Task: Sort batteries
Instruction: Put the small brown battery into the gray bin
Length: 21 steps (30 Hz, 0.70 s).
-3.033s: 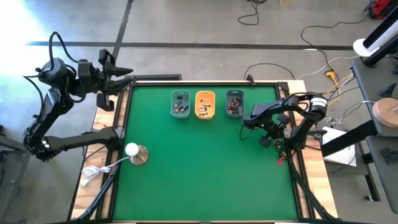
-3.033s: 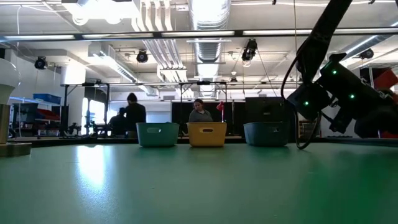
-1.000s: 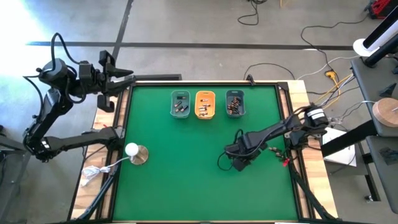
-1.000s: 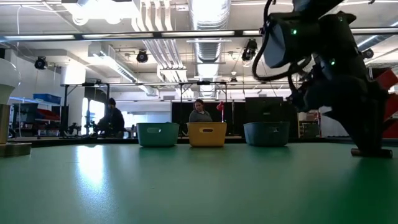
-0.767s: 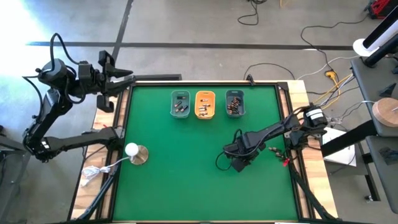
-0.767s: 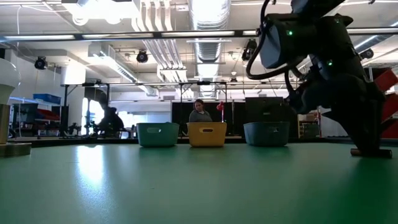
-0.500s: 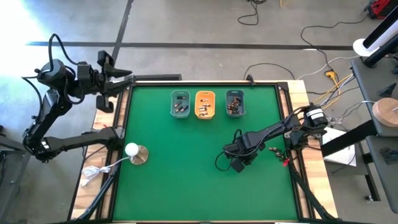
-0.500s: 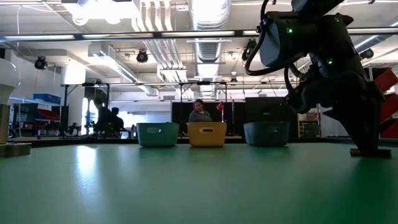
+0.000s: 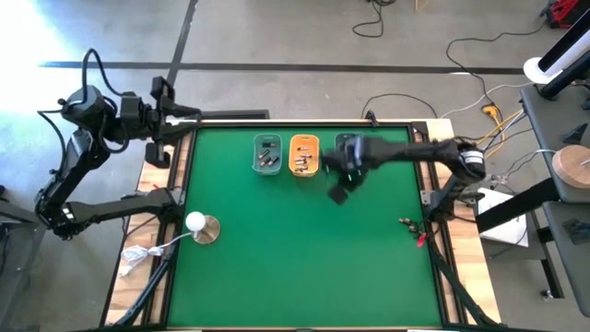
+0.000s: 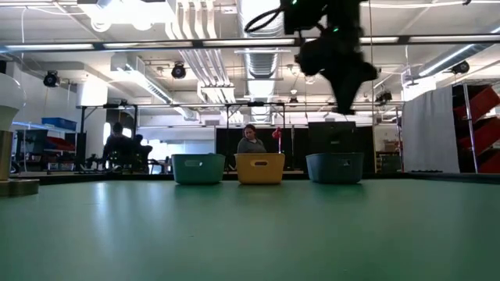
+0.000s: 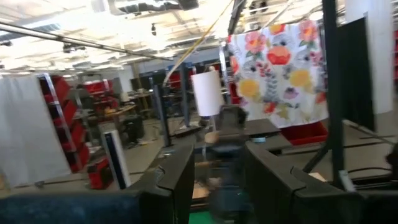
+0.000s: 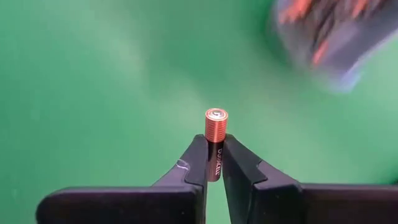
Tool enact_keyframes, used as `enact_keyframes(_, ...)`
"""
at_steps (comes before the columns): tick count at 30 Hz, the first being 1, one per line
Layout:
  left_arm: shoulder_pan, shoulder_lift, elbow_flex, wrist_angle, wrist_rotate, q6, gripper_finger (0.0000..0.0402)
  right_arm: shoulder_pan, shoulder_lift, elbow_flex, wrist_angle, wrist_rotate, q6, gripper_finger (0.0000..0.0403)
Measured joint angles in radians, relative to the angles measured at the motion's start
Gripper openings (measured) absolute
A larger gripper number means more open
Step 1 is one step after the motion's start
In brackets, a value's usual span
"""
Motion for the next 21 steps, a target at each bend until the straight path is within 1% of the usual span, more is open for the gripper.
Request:
enact_keyframes(4, -0.001, -0.008, 0.000, 0.001, 0.060, -0.035, 0.0117, -0.158, 0.044, 0.070, 0.050, 0.006, -0.157, 0.0019)
enact_keyframes(7, -0.001, -0.032, 0.000, 0.002, 0.126, -0.067, 0.0117, -0.257, 0.079, 0.077, 0.049, 0.004, -0.264, 0.0019)
enact_keyframes(9, -0.001, -0.053, 0.000, 0.002, 0.149, -0.088, 0.0117, -0.306, 0.111, 0.070, 0.049, 0.006, -0.327, 0.0019)
enact_keyframes(12, -0.001, -0.082, 0.000, 0.005, 0.160, -0.101, 0.0117, -0.362, 0.173, 0.067, 0.056, 0.006, -0.399, 0.0019)
enact_keyframes(16, -0.001, -0.107, 0.000, 0.004, 0.148, -0.099, 0.0117, -0.404, 0.258, 0.067, 0.120, 0.010, -0.467, 0.0019)
enact_keyframes(21, -0.001, -0.115, -0.003, 0.005, 0.115, -0.104, 0.0117, -0.449, 0.334, 0.067, 0.176, 0.010, -0.478, 0.0023)
